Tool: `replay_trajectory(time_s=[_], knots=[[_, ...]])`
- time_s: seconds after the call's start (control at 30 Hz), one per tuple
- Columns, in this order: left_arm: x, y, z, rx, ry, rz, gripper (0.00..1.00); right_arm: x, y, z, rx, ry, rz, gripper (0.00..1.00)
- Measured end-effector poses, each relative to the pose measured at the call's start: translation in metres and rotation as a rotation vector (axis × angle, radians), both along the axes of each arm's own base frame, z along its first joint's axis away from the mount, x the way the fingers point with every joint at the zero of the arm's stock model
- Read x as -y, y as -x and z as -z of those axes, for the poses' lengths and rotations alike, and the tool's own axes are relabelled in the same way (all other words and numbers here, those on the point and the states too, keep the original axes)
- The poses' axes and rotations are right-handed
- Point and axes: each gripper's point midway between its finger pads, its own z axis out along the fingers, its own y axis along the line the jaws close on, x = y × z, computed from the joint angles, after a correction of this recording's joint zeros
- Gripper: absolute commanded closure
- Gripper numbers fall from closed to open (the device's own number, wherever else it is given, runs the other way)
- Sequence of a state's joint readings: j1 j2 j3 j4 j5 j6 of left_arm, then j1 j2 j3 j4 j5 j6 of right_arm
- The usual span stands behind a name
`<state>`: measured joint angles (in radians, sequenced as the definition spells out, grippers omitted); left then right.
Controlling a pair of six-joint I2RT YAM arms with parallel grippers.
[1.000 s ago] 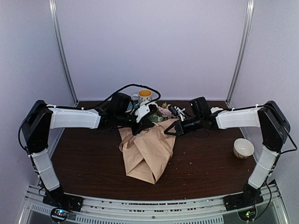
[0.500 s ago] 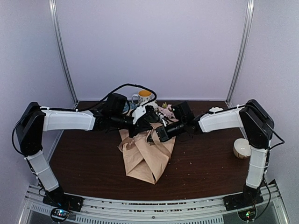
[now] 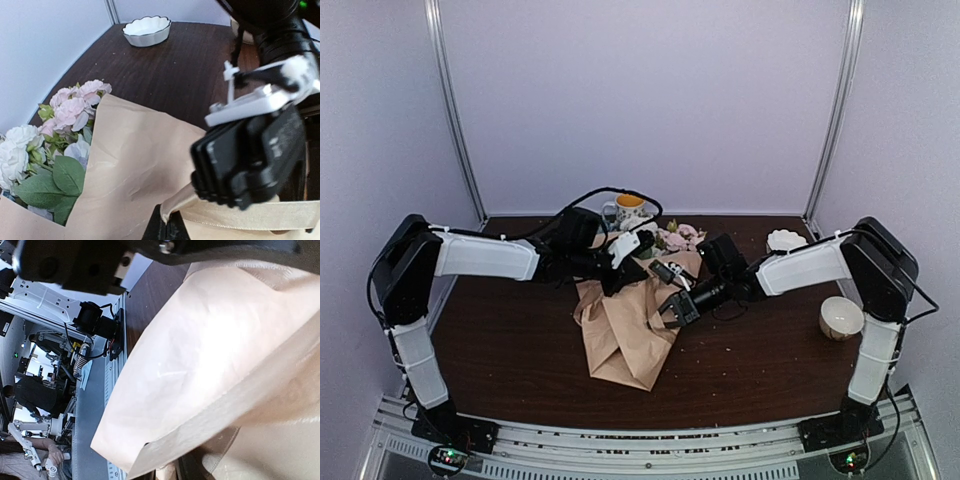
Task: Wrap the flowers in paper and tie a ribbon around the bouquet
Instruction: Cross the ribbon over the folded bouquet.
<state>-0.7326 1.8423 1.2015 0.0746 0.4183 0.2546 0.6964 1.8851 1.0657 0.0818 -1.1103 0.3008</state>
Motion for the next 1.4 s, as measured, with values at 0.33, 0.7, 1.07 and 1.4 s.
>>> replay_trajectory(time_s=[0.33,0.7,1.07,1.4], knots=[[0.000,-0.009,0.024,-0.036,-0.030,-0.045,1.00,0.038,-0.035,-0.003,0.024,0.067,0.161,0.78],[-0.001,-0.004,-0.007,0.011,0.030,-0.034,1.00,0.036,-0.088,-0.013,0.113,0.123,0.310,0.71],[-0.009,0.006,-0.027,0.037,0.057,-0.028,1.00,0.010,-0.081,-0.003,0.075,0.109,0.270,0.74],[-0.021,0.027,-0.052,0.067,0.112,-0.007,1.00,-0.031,-0.052,-0.021,0.058,-0.004,0.158,0.71]])
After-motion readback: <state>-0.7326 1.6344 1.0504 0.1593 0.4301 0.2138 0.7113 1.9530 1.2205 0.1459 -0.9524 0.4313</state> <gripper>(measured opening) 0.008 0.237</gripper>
